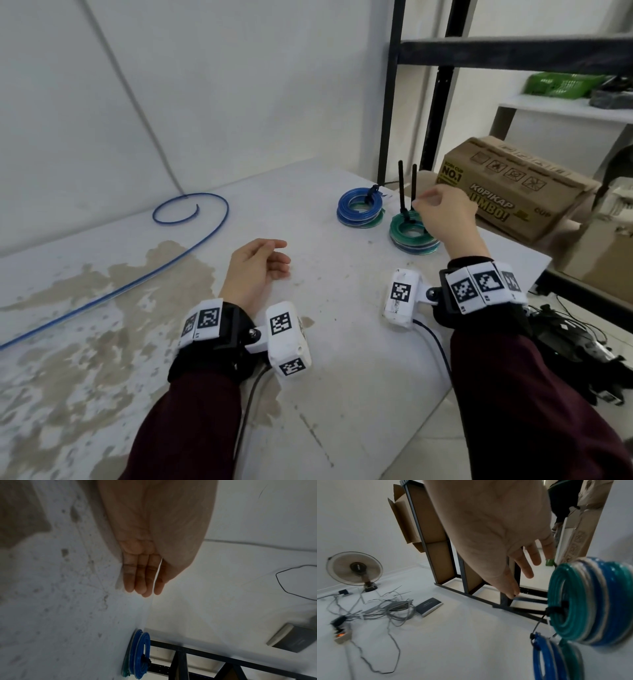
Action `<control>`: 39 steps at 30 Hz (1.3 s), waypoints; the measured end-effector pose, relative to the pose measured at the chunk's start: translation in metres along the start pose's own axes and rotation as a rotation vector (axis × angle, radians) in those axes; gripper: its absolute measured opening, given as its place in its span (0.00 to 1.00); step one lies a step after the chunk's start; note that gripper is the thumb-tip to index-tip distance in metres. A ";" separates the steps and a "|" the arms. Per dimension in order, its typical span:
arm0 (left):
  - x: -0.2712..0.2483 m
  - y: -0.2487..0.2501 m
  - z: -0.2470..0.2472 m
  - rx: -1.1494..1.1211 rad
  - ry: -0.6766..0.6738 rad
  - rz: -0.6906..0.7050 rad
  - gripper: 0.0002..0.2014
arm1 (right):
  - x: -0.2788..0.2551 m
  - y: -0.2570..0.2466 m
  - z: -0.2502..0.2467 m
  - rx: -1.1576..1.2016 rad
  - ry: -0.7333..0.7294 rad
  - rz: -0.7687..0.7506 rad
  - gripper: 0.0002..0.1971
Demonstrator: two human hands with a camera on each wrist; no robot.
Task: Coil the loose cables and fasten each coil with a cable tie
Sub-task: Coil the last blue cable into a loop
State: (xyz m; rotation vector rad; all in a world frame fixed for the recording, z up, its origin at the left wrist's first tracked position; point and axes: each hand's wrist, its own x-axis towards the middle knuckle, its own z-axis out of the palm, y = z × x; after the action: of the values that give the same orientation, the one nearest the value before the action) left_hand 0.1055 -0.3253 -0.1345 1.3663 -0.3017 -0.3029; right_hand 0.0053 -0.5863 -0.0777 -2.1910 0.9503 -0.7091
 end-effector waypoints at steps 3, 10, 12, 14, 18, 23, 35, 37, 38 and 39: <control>0.000 0.002 0.000 0.017 -0.002 -0.002 0.14 | -0.018 -0.022 0.002 0.162 0.081 -0.163 0.09; -0.007 0.023 -0.008 0.055 -0.016 -0.016 0.13 | -0.054 -0.106 0.061 0.484 -0.485 -0.213 0.10; -0.003 0.039 -0.025 0.155 0.070 0.042 0.13 | -0.054 -0.129 0.092 0.485 -0.685 -0.123 0.15; 0.000 0.057 -0.045 0.258 0.168 0.113 0.13 | -0.051 -0.150 0.124 0.411 -0.827 -0.073 0.15; -0.002 0.091 -0.080 0.496 0.242 0.238 0.12 | -0.039 -0.189 0.183 0.055 -0.930 -0.108 0.15; -0.016 0.115 -0.105 0.846 0.203 0.334 0.10 | -0.012 -0.207 0.219 -0.004 -0.869 -0.233 0.05; -0.008 0.104 -0.156 0.780 0.648 0.073 0.40 | -0.048 -0.280 0.197 0.584 -1.037 -0.187 0.15; -0.010 0.109 -0.170 0.682 0.651 0.003 0.42 | -0.065 -0.286 0.175 0.686 -1.060 -0.271 0.16; -0.013 0.112 -0.177 0.665 0.608 -0.002 0.35 | -0.072 -0.288 0.164 0.727 -1.063 -0.299 0.16; -0.016 0.115 -0.181 0.653 0.567 0.013 0.23 | -0.079 -0.288 0.155 0.760 -1.057 -0.313 0.16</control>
State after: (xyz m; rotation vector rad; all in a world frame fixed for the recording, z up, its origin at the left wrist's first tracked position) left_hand 0.1641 -0.1344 -0.0539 2.0202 0.0810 0.2263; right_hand 0.1882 -0.3189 0.0141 -1.6276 -0.1993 0.0518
